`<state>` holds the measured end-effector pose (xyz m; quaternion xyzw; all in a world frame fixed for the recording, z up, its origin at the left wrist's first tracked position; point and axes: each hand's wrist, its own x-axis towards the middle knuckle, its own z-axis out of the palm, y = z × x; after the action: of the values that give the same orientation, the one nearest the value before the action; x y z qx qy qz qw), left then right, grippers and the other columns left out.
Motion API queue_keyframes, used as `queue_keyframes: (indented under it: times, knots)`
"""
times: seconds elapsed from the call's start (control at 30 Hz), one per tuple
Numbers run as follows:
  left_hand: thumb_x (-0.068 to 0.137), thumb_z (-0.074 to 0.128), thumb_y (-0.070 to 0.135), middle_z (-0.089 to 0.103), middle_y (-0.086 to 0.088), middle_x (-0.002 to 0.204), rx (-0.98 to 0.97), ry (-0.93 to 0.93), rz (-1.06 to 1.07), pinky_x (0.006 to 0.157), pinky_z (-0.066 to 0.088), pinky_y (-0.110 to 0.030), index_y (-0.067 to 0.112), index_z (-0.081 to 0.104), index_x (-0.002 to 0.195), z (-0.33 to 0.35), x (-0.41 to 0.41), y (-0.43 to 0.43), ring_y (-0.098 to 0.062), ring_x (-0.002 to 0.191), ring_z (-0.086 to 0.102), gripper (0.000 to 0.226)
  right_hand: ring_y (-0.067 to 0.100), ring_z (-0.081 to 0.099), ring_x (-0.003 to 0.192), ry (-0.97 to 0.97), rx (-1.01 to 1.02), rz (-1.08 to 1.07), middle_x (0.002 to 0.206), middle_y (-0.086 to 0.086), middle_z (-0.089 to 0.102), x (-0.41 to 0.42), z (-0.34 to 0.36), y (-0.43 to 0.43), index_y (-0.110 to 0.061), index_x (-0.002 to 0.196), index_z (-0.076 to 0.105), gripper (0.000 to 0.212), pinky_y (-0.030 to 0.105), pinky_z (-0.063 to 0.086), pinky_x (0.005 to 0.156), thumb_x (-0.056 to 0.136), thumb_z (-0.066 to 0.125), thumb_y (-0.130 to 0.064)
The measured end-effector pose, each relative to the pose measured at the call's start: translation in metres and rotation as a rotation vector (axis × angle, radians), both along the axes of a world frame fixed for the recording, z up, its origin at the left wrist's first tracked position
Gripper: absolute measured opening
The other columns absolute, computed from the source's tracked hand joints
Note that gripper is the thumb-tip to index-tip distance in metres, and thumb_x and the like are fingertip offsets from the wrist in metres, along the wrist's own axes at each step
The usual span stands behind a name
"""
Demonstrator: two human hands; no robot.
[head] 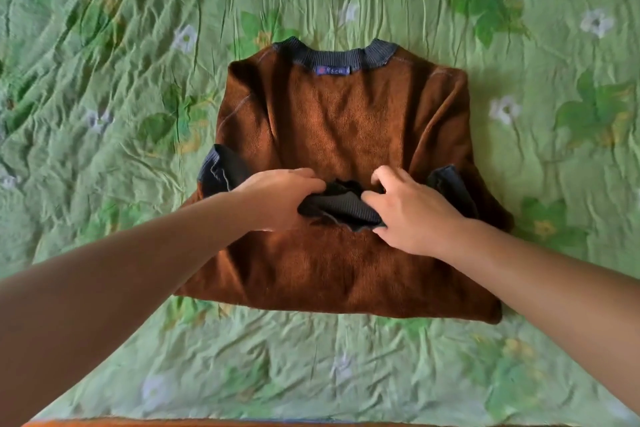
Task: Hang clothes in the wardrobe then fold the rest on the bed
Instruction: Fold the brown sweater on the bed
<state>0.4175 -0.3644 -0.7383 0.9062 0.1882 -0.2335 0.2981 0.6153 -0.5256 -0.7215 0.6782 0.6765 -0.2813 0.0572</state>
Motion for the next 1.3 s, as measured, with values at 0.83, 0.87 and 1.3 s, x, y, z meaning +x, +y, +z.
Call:
queue_keyframes:
  times: [0.83,0.87,1.3]
  knots:
    - [0.090,0.058,0.011,0.062,0.005,0.123,0.068,-0.151,0.022,0.081,0.048,-0.036,0.028,0.050,0.134,0.038,0.022,0.041,-0.023,0.106,0.062,0.048,0.019,0.055,0.069,0.163,-0.107,-0.080,0.068,-0.018,0.041,0.050,0.029,0.058,-0.038,0.087,0.040,0.023,0.026,0.033,0.051,0.097,0.060,-0.038]
    - [0.088,0.060,0.010,0.063,0.002,0.123,0.110,-0.213,0.030,0.077,0.048,-0.036,0.028,0.049,0.133,0.047,0.032,0.057,-0.026,0.106,0.063,0.050,0.025,0.059,0.071,0.135,-0.062,-0.072,0.066,-0.015,0.041,0.062,0.036,0.075,-0.035,0.085,0.040,0.024,0.030,0.034,0.053,0.097,0.060,-0.043]
    - [0.094,0.048,0.062,-0.010,-0.011,0.168,0.641,0.059,0.310,0.119,0.009,-0.067,0.038,-0.009,0.158,0.000,0.037,0.134,-0.031,0.155,-0.008,0.089,0.037,-0.006,0.156,-0.370,0.145,-0.209,0.169,0.013,-0.010,0.086,-0.038,0.105,-0.028,0.162,0.010,0.081,0.076,0.009,0.115,0.097,0.037,-0.068]
